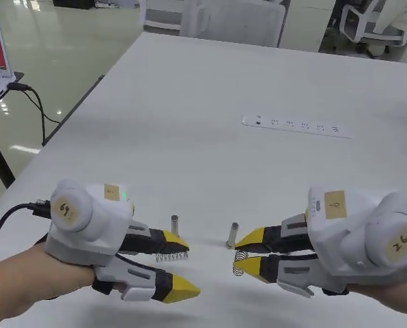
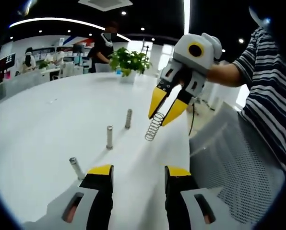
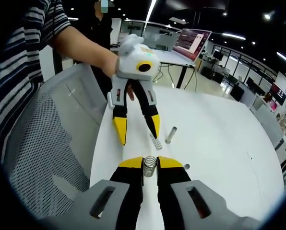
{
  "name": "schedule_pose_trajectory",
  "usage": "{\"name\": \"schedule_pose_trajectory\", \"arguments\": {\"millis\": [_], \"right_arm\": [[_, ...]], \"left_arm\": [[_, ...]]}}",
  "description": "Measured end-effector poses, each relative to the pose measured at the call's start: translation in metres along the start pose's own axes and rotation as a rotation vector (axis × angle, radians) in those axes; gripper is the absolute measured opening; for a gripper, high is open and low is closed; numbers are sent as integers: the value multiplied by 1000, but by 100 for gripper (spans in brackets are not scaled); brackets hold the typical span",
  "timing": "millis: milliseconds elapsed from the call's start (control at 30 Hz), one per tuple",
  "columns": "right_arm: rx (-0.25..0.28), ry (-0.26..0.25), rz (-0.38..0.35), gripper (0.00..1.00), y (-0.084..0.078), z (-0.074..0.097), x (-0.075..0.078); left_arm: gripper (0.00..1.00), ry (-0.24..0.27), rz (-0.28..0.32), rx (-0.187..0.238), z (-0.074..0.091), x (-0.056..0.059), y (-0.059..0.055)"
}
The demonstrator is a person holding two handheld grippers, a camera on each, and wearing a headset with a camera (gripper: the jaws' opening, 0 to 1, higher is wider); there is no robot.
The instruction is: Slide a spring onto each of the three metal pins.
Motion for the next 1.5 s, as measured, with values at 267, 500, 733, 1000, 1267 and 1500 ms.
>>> {"name": "schedule_pose_trajectory", "arguments": {"millis": [267, 500, 733, 1000, 1267, 1500], "right_arm": [[-5, -15, -3, 7, -3, 1, 2], [-5, -26, 0, 7, -3, 0, 2], [-3, -40, -17, 7, -6, -1, 4], [4, -56, -66, 7, -11, -4, 8], [30, -72, -129, 7, -11, -7, 16], [16, -65, -209, 7, -12, -10, 23]], "left_arm": [[56, 47, 3, -13, 15, -6, -9], [74, 96, 31, 8, 27, -10, -12], [91, 150, 55, 40, 40, -14, -16], [98, 206, 76, 76, 52, -22, -15], [98, 210, 84, 83, 52, -21, -15], [98, 211, 88, 78, 54, -22, -17]]}}
Point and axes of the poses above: the centre of the closed fingertips' face, and the gripper's own axes: z roughly backward along the fingers, x roughly to its right, y roughly out of its top, the point moved 8 cm from there along z, roughly backward along the fingers, and after that the axes turned 8 degrees about x, right-handed, at the moved point
